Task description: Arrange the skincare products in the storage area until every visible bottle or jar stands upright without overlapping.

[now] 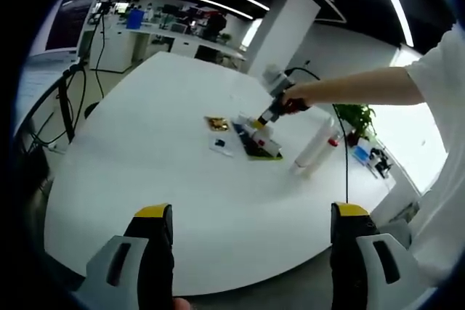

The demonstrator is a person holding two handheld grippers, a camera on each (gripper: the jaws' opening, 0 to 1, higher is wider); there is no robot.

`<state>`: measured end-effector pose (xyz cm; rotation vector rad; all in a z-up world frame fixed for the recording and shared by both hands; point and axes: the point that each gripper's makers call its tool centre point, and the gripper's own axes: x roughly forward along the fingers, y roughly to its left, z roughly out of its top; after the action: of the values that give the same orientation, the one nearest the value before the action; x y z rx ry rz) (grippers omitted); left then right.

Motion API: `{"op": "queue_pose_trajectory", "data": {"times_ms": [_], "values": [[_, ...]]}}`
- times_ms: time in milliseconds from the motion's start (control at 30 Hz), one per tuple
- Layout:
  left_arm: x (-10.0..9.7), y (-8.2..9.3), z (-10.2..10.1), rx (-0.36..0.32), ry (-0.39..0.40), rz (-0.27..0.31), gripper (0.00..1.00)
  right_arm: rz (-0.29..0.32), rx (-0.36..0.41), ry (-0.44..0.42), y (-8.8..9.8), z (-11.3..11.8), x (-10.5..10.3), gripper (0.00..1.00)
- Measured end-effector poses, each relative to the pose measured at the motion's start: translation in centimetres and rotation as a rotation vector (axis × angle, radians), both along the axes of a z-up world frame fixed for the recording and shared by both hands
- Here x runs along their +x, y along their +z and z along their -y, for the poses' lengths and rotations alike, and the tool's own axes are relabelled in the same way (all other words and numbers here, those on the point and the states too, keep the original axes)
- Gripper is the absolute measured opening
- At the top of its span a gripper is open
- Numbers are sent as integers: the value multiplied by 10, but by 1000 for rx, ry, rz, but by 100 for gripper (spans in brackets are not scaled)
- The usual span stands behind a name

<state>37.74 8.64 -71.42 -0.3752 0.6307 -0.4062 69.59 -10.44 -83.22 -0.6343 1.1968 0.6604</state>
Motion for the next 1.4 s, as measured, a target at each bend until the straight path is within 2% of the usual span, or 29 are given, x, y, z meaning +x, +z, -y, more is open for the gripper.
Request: {"op": "queue_pose_trajectory", "data": {"times_ms": [233,433,667,900,1133,1400], "values": [[1,2,-2,-8,10,6,87,21,11,-16,13,0,2,20],[0,3,0,1,-3,8,87,41,34,-36,33,-1,1,19],[0,5,1,0,-7,13,87,58,65,-52,57,-8,-9,19],[-1,7,1,2,-6,21,86,73,88,-56,69,-11,-12,19],[-2,6,2,18,-25,24,86,89,142,-89,86,-11,-13,19],[-4,4,5,33,-45,23,86,124,188,-71,109,-12,-14,19]]}}
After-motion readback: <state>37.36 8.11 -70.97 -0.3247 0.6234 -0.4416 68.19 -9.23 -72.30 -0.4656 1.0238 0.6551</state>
